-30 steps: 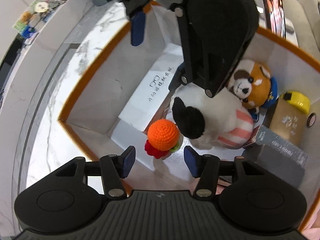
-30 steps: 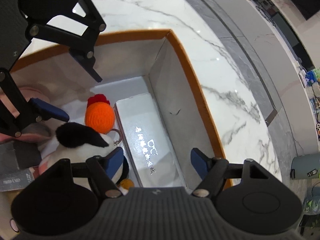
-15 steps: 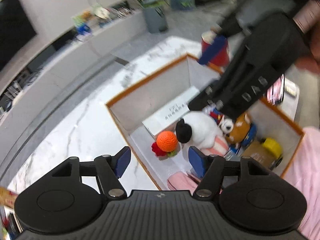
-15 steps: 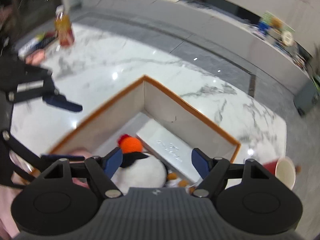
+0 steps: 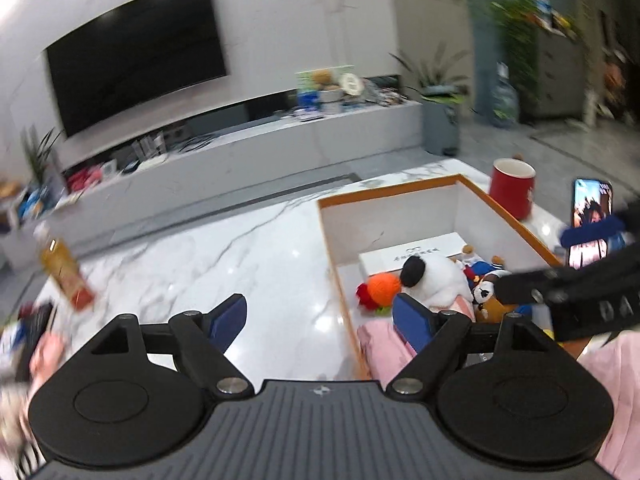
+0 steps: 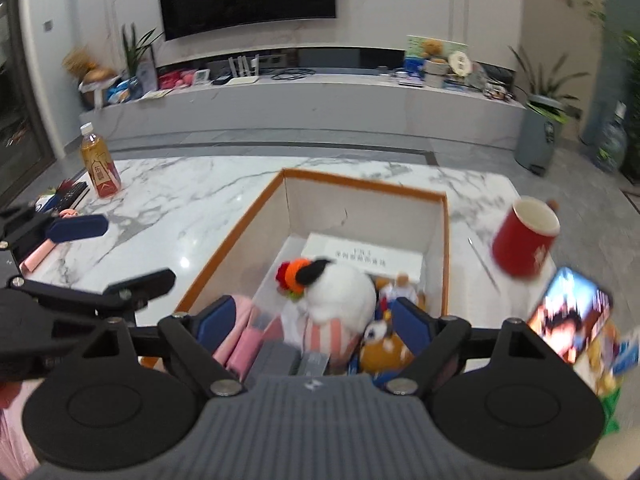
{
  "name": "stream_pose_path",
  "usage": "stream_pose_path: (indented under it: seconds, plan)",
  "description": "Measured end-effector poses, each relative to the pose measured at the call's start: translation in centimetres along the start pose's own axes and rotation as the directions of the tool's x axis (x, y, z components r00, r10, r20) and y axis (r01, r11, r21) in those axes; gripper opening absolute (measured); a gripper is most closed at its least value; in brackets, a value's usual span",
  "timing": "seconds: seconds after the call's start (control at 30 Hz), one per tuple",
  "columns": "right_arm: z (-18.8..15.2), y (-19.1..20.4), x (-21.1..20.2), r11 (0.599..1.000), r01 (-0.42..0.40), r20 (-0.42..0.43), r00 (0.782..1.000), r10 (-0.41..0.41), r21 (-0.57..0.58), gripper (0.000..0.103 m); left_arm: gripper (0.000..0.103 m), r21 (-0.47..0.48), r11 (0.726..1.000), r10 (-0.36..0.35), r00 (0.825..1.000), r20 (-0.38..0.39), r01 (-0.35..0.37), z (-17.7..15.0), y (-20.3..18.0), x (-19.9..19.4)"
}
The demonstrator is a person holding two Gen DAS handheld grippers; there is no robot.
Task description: Organize objects
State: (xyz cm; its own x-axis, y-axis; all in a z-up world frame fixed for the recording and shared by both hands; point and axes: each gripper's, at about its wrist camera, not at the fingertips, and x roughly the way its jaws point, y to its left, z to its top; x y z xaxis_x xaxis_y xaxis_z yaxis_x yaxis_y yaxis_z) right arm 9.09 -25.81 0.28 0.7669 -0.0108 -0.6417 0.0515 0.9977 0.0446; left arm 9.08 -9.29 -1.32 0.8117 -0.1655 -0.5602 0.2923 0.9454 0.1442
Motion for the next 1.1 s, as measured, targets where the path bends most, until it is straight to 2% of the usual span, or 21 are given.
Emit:
stream_pose_path:
  seconds: [0.1, 0.2, 0.33, 0.4, 0.57, 1.1]
  plan:
    - [-2.2, 0.4, -1.2, 0.999, 0.016, 0.013, 1.0, -0.016, 0.052, 0.086, 0.095, -0.091, 0.995, 0.038, 0.999, 0.019, -0.036, -1.4, 0.7, -0.8]
    - [-4.0, 0.7, -1.5, 0.995, 0.035, 0.02, 0.999, -0.037, 0.091, 0.086, 0.095, -0.143, 0.989, 0.044, 0.999, 0.017, -0.041, -2.6, 1.3, -1.4]
    - [-5.8, 1.0, -1.7, 0.989, 0.099, 0.053, 0.993, -0.105, 0.111, 0.086, 0.095, -0.174, 0.983, 0.067, 0.998, 0.009, -0.064, -4.0, 1.7, -2.3]
    - [-6.2, 0.9, -2.1, 0.985, 0.099, 0.065, 0.992, -0.109, 0.141, 0.086, 0.095, -0.185, 0.98, 0.073, 0.997, 0.003, -0.071, -4.5, 2.0, -2.6]
    - [-6.5, 1.0, -2.1, 0.986, 0.066, 0.058, 0.995, -0.075, 0.154, 0.087, 0.095, -0.174, 0.981, 0.083, 0.997, 0.004, -0.082, -5.2, 1.9, -3.3]
    - [-6.5, 1.5, -2.3, 0.989, 0.072, 0.054, 0.995, -0.08, 0.129, 0.087, 0.095, -0.15, 0.986, 0.07, 0.998, -0.001, -0.069, -5.2, 1.3, -3.7]
